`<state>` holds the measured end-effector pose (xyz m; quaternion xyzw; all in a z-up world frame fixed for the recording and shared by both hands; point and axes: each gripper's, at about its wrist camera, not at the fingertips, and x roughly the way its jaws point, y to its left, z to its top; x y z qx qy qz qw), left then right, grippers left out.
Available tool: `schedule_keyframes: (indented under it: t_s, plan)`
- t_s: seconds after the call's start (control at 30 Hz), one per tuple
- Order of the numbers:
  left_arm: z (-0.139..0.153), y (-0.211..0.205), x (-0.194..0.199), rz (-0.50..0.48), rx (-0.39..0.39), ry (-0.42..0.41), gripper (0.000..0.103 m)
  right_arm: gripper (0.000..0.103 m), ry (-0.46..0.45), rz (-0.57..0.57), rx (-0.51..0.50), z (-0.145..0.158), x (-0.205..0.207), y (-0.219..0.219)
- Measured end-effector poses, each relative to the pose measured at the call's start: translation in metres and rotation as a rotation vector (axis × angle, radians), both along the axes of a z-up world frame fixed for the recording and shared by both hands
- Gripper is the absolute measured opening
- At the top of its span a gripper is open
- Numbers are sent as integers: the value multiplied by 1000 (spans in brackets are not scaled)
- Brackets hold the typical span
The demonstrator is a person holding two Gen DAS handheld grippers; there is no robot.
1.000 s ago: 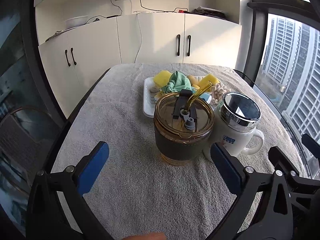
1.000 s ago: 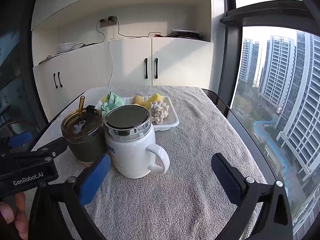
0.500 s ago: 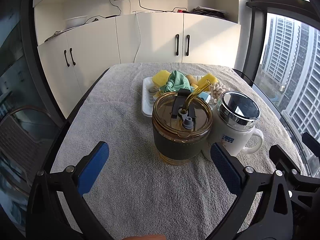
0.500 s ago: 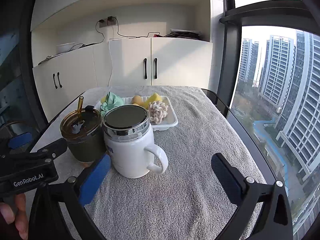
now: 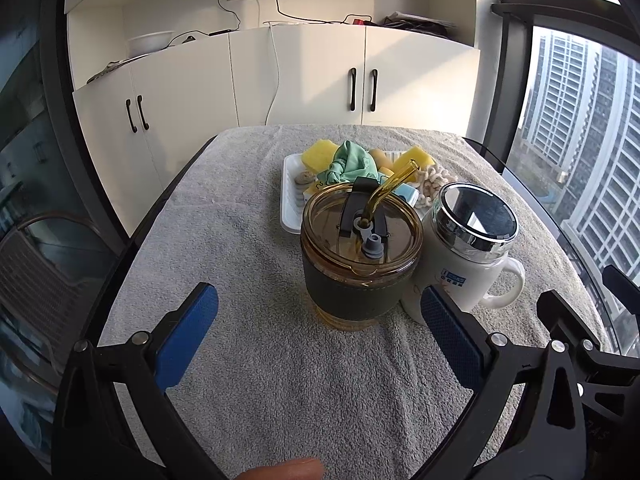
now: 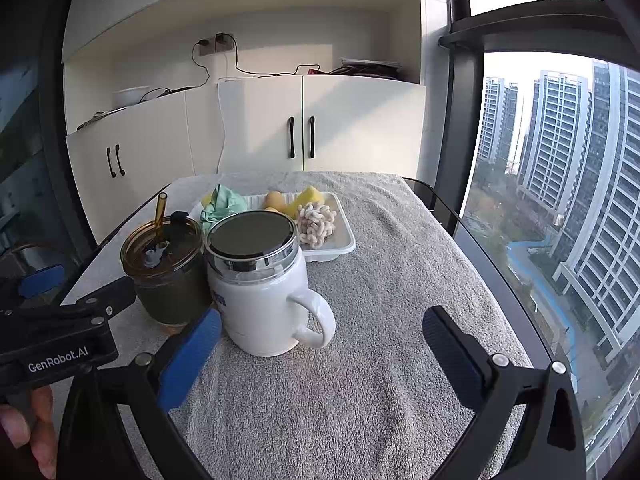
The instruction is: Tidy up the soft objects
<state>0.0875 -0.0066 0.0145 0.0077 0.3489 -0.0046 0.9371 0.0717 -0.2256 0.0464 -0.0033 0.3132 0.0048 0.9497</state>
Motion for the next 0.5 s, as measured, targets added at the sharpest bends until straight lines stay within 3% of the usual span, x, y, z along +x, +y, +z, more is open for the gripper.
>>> schedule_keyframes:
  t_s: [0.5]
  plan:
    - [1,0,0,1,-5,-14,103,103,2,7,0,1,-1,1]
